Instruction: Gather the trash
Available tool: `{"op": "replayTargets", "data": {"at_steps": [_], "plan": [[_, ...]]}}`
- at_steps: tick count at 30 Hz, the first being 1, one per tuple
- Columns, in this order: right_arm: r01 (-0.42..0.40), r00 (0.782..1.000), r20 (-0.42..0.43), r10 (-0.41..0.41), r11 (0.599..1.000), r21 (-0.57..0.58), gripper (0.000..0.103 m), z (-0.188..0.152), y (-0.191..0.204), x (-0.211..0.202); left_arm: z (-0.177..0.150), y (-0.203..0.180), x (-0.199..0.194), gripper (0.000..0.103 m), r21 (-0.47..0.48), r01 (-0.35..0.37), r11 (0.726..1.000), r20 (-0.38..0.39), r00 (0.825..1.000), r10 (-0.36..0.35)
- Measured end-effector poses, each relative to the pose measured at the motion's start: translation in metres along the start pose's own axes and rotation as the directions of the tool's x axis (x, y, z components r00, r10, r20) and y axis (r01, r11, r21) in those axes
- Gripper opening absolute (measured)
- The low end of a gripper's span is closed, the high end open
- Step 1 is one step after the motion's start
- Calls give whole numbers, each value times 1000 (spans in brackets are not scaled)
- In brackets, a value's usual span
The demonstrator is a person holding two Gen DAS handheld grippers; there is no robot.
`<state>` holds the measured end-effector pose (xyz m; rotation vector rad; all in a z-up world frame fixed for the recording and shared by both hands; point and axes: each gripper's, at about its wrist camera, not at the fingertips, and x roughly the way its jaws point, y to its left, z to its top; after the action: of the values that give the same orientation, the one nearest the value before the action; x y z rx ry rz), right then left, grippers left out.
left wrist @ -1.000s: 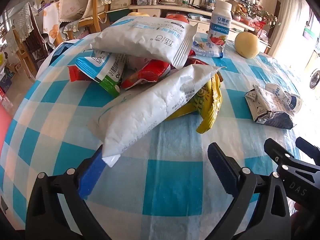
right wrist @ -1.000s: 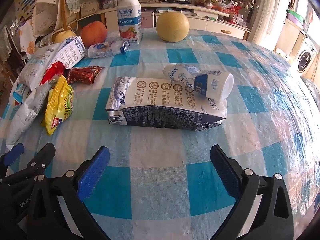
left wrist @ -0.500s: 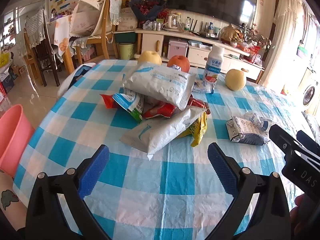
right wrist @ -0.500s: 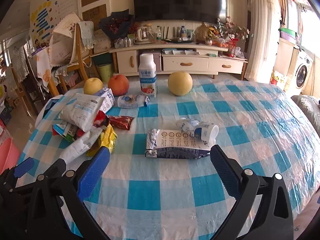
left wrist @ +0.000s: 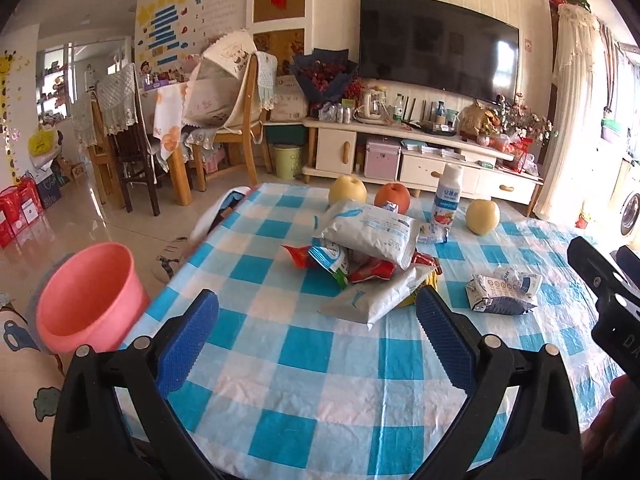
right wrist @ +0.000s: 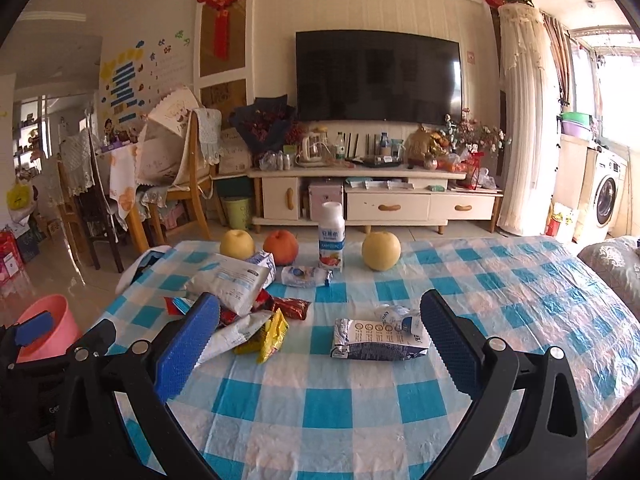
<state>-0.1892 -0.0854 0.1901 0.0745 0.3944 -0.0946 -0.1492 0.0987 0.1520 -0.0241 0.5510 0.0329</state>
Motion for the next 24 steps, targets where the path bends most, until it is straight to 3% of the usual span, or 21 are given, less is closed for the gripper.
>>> {"op": "replayTargets", "data": {"at_steps": [7,12,24], "plan": [[-13,996,91,11,1000,19,99,-3,7,-45,10,17,-44,99,-18,-16,1000,105,994,18],[-1,992,126,-4,999,42,99,-4,4,-64,12,18,-68,99,-4,11,1000,168,986,-10],[30,970,240,-34,999,21,99,-5,5,-94,16,17,-95,99,11,-10,1000,242,970,7]]}}
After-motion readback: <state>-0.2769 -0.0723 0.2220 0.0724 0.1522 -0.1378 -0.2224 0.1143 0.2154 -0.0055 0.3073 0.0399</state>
